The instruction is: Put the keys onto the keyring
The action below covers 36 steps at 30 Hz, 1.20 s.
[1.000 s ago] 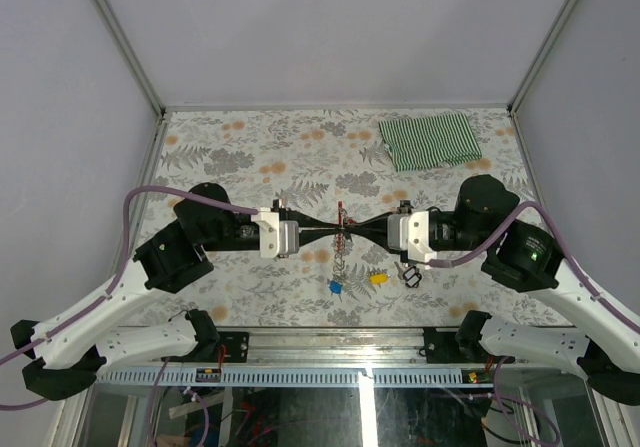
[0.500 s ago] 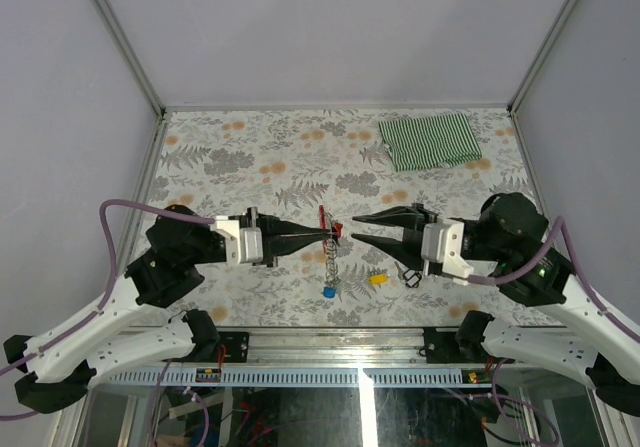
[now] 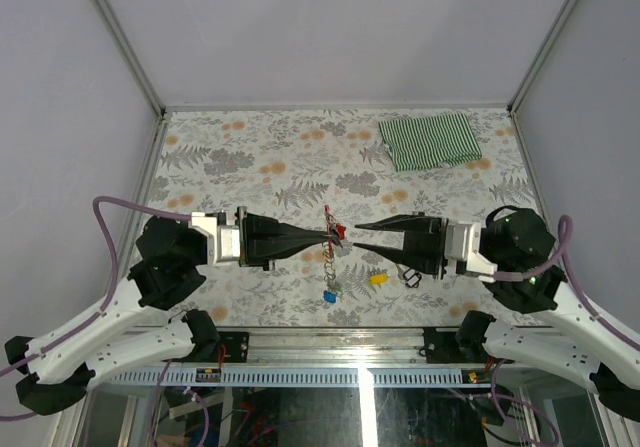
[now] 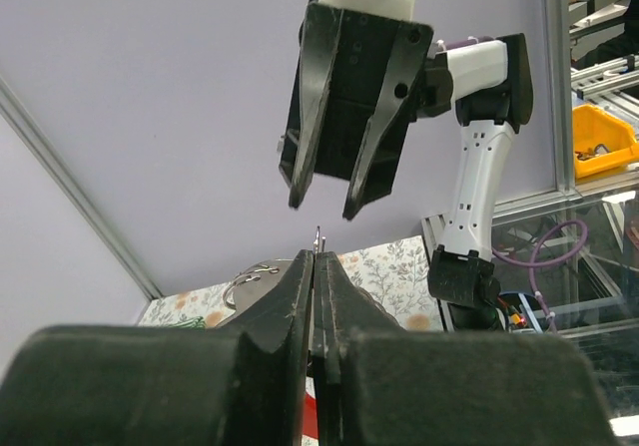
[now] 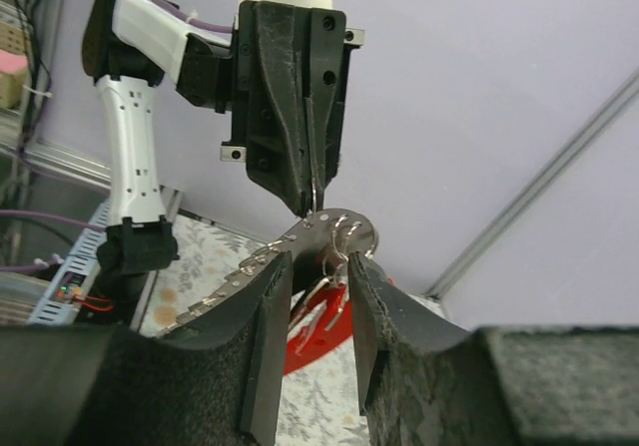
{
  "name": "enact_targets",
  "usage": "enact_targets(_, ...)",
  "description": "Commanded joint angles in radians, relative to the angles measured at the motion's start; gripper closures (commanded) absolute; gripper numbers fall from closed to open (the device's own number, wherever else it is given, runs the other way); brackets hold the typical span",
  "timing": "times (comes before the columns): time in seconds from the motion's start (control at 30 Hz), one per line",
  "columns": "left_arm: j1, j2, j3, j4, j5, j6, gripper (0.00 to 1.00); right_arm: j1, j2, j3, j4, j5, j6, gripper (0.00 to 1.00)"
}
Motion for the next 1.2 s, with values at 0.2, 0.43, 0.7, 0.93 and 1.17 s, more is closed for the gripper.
enact_targets(0.2, -0.003, 0.01, 0.01, 0.097, 0.028, -0.009, 1.0, 0.006, 0.071, -0.041, 0.261, -0.083, 0.156, 0.65)
enact_targets(0.43, -0.003, 0.017, 0.015, 0.08, 0.035, -0.001, 1.0, 0.005, 0.1, -0.045, 0.294, -0.101, 0.179, 0.68)
enact_targets(0.7, -0.002, 0.022, 0.024, 0.068, 0.038, 0.008, 1.0, 0.006, 0.116, -0.034, 0.283, -0.125, 0.178, 0.8)
enact_targets(0.93, -0.003, 0.027, 0.029, 0.055, 0.043, 0.018, 0.92, 0.005, 0.116, -0.011, 0.226, -0.146, 0.132, 1.0)
enact_targets(1.17, -0.003, 0.037, 0.043, -0.003, 0.061, 0.042, 0.76, 0.005, 0.076, 0.016, 0.2, -0.112, 0.061, 1.0)
